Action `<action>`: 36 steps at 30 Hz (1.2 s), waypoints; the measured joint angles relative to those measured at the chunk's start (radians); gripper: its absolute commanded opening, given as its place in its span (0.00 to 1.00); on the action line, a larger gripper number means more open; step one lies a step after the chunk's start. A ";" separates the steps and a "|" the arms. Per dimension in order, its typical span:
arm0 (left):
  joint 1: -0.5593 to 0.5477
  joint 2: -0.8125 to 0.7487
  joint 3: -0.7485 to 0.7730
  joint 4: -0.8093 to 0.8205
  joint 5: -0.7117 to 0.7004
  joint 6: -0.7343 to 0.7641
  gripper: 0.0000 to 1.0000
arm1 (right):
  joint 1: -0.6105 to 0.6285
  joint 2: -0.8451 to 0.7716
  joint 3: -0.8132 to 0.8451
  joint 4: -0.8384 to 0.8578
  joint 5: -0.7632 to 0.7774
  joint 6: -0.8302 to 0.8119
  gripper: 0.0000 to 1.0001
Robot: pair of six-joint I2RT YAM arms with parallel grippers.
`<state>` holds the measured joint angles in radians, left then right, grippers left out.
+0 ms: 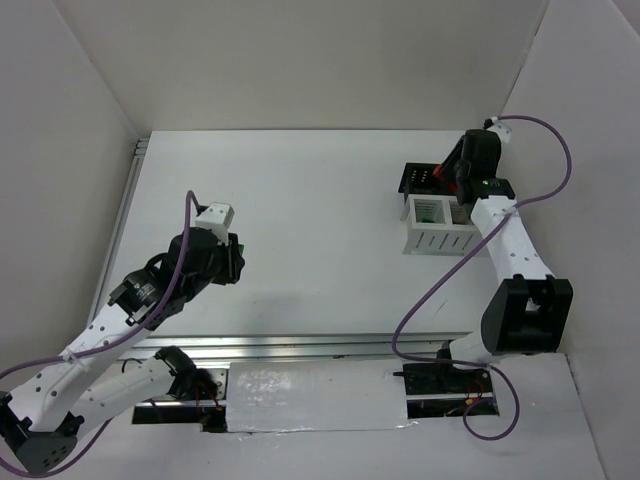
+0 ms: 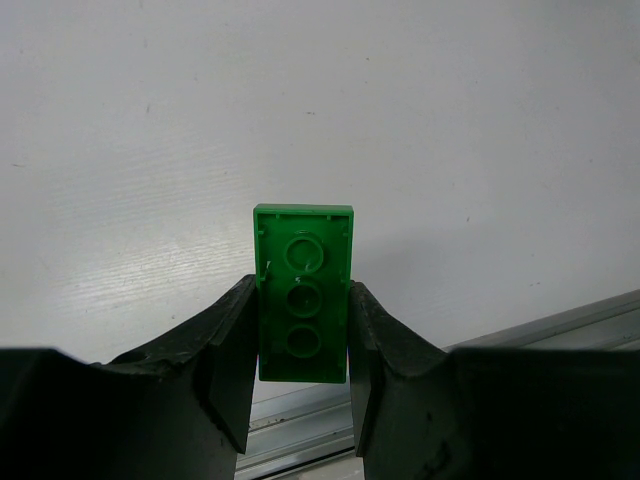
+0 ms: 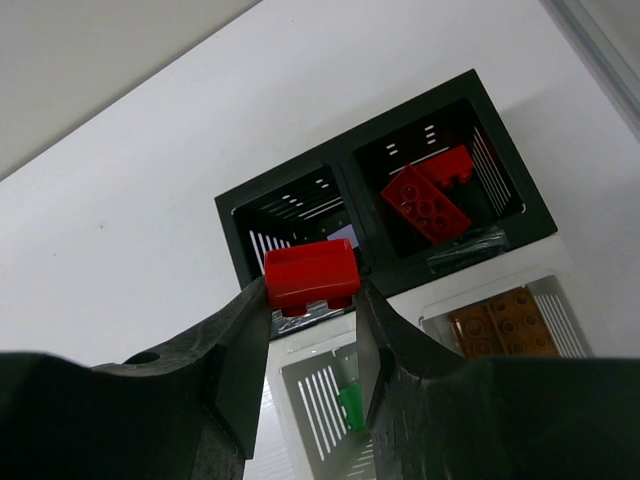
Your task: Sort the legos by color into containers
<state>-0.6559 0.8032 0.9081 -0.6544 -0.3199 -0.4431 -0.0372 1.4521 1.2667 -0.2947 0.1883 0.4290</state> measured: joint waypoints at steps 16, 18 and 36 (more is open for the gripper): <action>0.000 -0.002 0.000 0.000 0.000 0.000 0.00 | -0.025 0.169 0.109 -0.028 0.175 -0.010 0.00; 0.001 -0.002 0.000 0.000 0.000 0.000 0.00 | -0.026 0.183 0.109 -0.028 0.196 -0.010 0.06; 0.042 -0.053 -0.003 0.039 0.154 0.027 0.00 | 0.078 0.010 0.059 -0.064 -0.085 0.011 1.00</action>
<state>-0.6136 0.7498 0.9047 -0.6159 -0.1654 -0.4156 0.0406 1.4616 1.3258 -0.3584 0.1036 0.4404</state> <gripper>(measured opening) 0.467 0.994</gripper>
